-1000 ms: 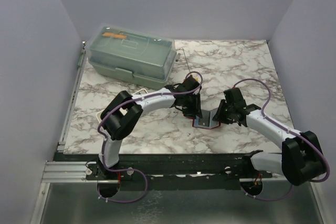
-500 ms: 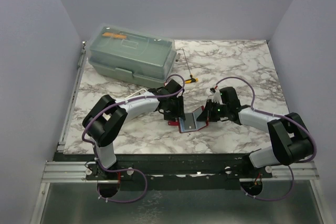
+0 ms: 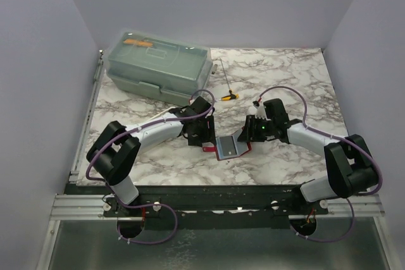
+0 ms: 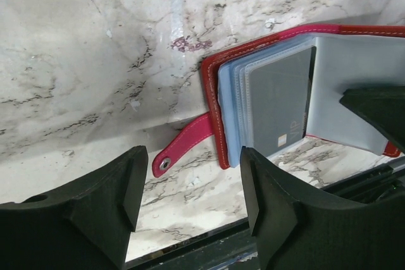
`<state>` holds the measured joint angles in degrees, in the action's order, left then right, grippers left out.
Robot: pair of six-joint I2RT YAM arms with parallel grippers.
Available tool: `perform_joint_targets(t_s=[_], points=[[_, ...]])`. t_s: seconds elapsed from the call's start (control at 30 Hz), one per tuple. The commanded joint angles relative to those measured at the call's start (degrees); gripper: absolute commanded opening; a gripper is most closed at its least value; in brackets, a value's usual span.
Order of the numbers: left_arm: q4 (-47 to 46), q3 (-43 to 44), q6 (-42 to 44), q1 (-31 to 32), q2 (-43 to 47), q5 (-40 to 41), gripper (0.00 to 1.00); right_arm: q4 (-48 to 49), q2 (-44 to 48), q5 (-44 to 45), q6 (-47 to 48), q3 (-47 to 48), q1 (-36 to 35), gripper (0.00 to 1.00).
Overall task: Put the credit cards into the card holder
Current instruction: Open the card holder at the center of the board.
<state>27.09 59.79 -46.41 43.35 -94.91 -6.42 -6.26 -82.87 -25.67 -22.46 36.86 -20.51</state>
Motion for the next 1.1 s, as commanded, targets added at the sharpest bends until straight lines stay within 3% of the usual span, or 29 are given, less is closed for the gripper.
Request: perform_joint_targets(t_s=[0.0,0.17,0.37,0.53,0.67,0.87,1.07], points=[[0.79,-0.71,0.52,-0.01,-1.28,-1.27,0.61,-7.64,0.34,5.65,1.33,3.11,-0.05,0.48],[0.52,-1.20,0.97,0.04,-1.55,-2.72,0.53,-14.39,1.58,13.14,2.35,6.55,-1.00,0.58],[0.25,-1.68,1.02,0.01,-1.67,-3.08,0.27,-25.61,2.67,26.92,0.95,15.59,-8.37,0.80],[0.12,-1.48,1.32,-0.02,-0.37,-3.60,0.12,-31.15,2.82,32.80,-0.87,21.68,-15.53,0.81],[0.09,-0.89,1.37,0.00,0.59,-4.02,0.03,-30.43,1.75,29.96,-1.61,23.93,-20.30,0.72],[0.14,0.09,1.02,-0.10,2.15,-4.39,0.00,-15.15,0.47,9.95,-4.78,16.75,-20.44,0.45],[0.15,0.63,0.54,-0.04,3.39,-5.26,0.00,-9.51,-3.26,6.44,-5.48,14.98,-20.44,0.27]])
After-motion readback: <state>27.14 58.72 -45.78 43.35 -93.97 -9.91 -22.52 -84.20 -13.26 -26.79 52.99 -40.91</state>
